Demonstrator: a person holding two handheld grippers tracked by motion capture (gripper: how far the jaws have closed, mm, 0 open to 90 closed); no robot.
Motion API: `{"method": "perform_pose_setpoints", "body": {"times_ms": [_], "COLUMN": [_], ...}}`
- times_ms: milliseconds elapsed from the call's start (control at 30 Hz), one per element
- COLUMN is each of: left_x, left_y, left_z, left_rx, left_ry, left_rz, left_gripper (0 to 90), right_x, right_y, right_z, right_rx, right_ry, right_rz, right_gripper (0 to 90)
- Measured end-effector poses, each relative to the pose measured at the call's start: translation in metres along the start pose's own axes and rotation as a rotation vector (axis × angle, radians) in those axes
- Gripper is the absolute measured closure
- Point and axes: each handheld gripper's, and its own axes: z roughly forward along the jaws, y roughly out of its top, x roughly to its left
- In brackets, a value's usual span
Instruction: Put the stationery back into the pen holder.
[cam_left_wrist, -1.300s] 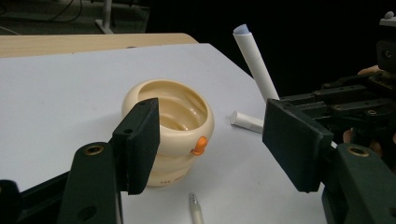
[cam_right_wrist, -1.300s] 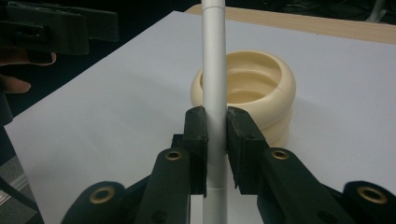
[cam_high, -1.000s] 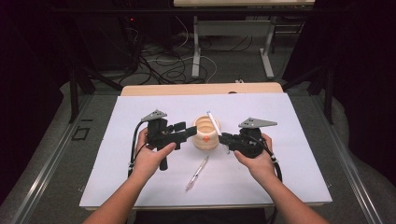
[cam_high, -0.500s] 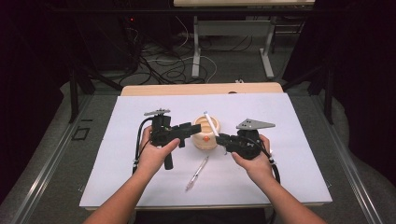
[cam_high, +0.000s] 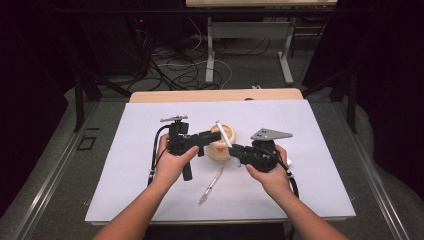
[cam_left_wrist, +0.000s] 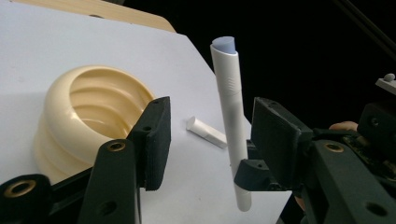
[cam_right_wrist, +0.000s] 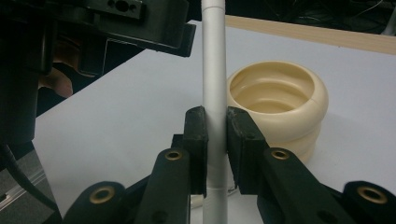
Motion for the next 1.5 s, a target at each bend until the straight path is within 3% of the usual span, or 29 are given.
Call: {"method": "perform_pose_setpoints", "body": {"times_ms": [200, 533, 733, 1500], "left_x": [-0.005, -0.011, -0.011, -0.009], "left_y": [-0.001, -0.004, -0.004, -0.003], "left_z": [0.007, 0.018, 0.021, 0.023], "left_rx": [0.012, 0.016, 0.031, 0.059], "left_ry": [-0.01, -0.026, -0.03, -0.038], "left_rz": [0.007, -0.024, -0.023, -0.102], "left_gripper": [51.7, 58.2, 62.7, 77.0], "right_x": [0.003, 0.007, 0.008, 0.011], "right_y": [0.0, 0.0, 0.0, 0.0], "right_z": [0.002, 0.001, 0.002, 0.002], "right_rx": [0.0, 0.012, -0.008, -0.016], "right_ry": [0.012, 0.023, 0.028, 0.036], "right_rz": [-0.015, -0.02, -0.023, -0.024], "right_gripper": [78.5, 78.5, 78.5, 78.5]}}
